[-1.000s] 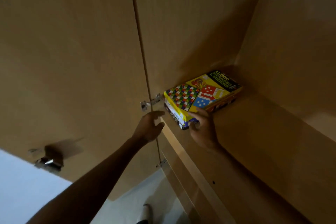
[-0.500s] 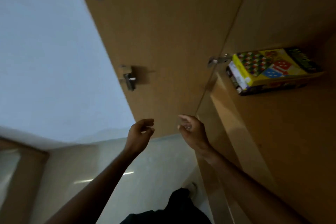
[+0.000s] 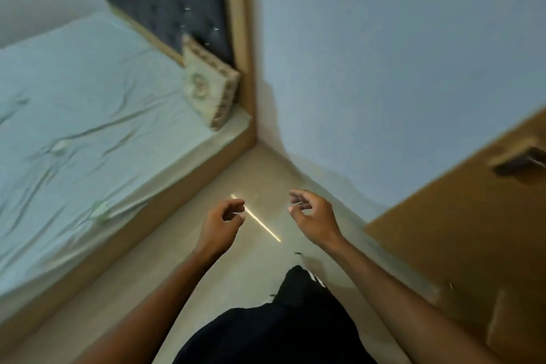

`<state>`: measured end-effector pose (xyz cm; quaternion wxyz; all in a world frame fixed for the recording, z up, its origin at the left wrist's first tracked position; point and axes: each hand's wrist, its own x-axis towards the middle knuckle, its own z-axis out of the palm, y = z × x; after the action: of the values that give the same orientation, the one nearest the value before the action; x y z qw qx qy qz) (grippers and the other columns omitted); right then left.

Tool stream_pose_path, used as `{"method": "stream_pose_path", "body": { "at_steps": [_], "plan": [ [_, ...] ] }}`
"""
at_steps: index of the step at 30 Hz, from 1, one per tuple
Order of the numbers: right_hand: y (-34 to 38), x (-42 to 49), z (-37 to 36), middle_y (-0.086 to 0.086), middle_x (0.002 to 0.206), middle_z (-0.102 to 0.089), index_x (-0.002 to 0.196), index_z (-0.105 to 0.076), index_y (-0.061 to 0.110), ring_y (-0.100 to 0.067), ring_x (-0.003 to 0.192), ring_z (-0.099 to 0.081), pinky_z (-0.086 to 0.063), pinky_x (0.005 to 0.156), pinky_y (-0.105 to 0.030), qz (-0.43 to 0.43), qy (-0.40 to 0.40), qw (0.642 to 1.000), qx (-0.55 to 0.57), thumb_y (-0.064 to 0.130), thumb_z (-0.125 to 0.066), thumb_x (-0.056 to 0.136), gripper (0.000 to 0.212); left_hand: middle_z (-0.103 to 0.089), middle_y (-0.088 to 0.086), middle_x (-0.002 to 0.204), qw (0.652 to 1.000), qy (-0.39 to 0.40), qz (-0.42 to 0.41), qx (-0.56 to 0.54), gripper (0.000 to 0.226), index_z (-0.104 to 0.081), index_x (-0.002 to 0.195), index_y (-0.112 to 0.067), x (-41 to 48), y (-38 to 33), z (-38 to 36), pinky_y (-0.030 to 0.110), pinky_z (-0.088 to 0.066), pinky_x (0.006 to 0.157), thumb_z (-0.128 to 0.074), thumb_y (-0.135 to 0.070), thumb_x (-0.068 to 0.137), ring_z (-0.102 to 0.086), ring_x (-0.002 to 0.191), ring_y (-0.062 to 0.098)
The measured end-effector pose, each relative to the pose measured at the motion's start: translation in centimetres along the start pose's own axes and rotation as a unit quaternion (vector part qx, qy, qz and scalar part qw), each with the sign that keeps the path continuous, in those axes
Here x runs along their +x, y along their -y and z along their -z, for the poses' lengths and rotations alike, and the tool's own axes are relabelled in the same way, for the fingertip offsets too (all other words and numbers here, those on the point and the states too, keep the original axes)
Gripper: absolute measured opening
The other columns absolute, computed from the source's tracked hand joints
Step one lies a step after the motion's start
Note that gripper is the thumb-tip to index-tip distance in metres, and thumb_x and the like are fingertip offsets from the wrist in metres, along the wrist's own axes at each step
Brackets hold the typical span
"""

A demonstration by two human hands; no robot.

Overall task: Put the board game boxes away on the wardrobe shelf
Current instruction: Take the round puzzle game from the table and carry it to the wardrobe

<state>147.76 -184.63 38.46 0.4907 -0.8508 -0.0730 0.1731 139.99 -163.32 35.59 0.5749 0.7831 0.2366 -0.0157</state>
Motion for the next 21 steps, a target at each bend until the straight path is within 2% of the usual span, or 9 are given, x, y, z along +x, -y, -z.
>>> {"method": "stream_pose_path", "body": {
  "at_steps": [2,6,8,12,17,19,21],
  "plan": [
    [2.9,1.9,-3.7,0.006,0.101,-0.068,0.116,-0.065,0.020,-0.003,0.087,-0.064,-0.049,0.077,-0.011,0.030,0.055,0.998,-0.017,0.016,-0.064,0.085,0.032,-0.070,-0.006,0.101,0.997,-0.071,0.025,-0.028,0.029,-0.066,0.111,-0.023,-0.6,1.6,3.8,0.026,-0.053,0.084,-0.064,-0.006,0.087,-0.066,0.094,0.007],
    [8.9,5.1,-14.7,0.005,0.097,-0.069,0.114,-0.067,0.019,-0.004,0.083,-0.065,-0.047,0.070,-0.005,0.091,0.204,0.972,-0.069,0.015,-0.065,0.084,0.030,-0.069,-0.005,0.098,0.967,-0.221,0.091,-0.086,0.027,-0.066,0.110,-0.019,-3.2,6.3,12.8,0.018,-0.051,0.077,-0.063,-0.006,0.087,-0.065,0.089,0.006],
    [11.8,5.9,-20.3,0.006,0.096,-0.069,0.115,-0.066,0.020,-0.004,0.083,-0.065,-0.048,0.070,-0.008,0.120,0.266,0.952,-0.089,0.016,-0.065,0.085,0.031,-0.070,-0.005,0.098,0.945,-0.280,0.124,-0.112,0.026,-0.067,0.110,-0.019,-4.5,8.7,16.8,0.015,-0.049,0.074,-0.063,-0.006,0.088,-0.064,0.087,0.006],
    [17.0,6.4,-31.2,0.005,0.096,-0.068,0.120,-0.062,0.022,-0.009,0.085,-0.065,-0.052,0.076,-0.018,0.161,0.365,0.910,-0.112,0.015,-0.066,0.084,0.037,-0.070,-0.001,0.101,0.902,-0.364,0.175,-0.155,0.027,-0.066,0.113,-0.017,-6.9,12.6,24.4,0.024,-0.055,0.082,-0.063,-0.007,0.088,-0.066,0.092,0.010],
    [24.0,4.0,-45.7,0.005,0.097,-0.068,0.123,-0.060,0.019,-0.007,0.086,-0.065,-0.055,0.079,-0.024,0.230,0.486,0.828,-0.160,0.015,-0.066,0.084,0.040,-0.071,-0.002,0.101,0.824,-0.477,0.223,-0.210,0.027,-0.067,0.111,-0.021,-12.0,16.8,33.7,0.026,-0.056,0.084,-0.064,-0.009,0.088,-0.067,0.094,0.011],
    [26.7,2.0,-51.1,0.003,0.100,-0.067,0.126,-0.059,0.017,-0.007,0.089,-0.064,-0.056,0.081,-0.027,0.261,0.532,0.787,-0.171,0.016,-0.066,0.086,0.041,-0.070,-0.006,0.102,0.782,-0.526,0.242,-0.230,0.027,-0.066,0.112,-0.023,-14.6,18.5,37.0,0.027,-0.055,0.087,-0.063,-0.011,0.088,-0.066,0.095,0.008],
    [28.9,-0.5,-56.3,0.003,0.102,-0.066,0.126,-0.058,0.018,-0.004,0.089,-0.063,-0.054,0.078,-0.022,0.287,0.575,0.743,-0.187,0.017,-0.065,0.087,0.039,-0.070,-0.008,0.103,0.737,-0.573,0.254,-0.255,0.028,-0.066,0.114,-0.024,-17.6,20.2,39.8,0.024,-0.054,0.087,-0.063,-0.013,0.089,-0.065,0.098,0.005]
  ]
}}
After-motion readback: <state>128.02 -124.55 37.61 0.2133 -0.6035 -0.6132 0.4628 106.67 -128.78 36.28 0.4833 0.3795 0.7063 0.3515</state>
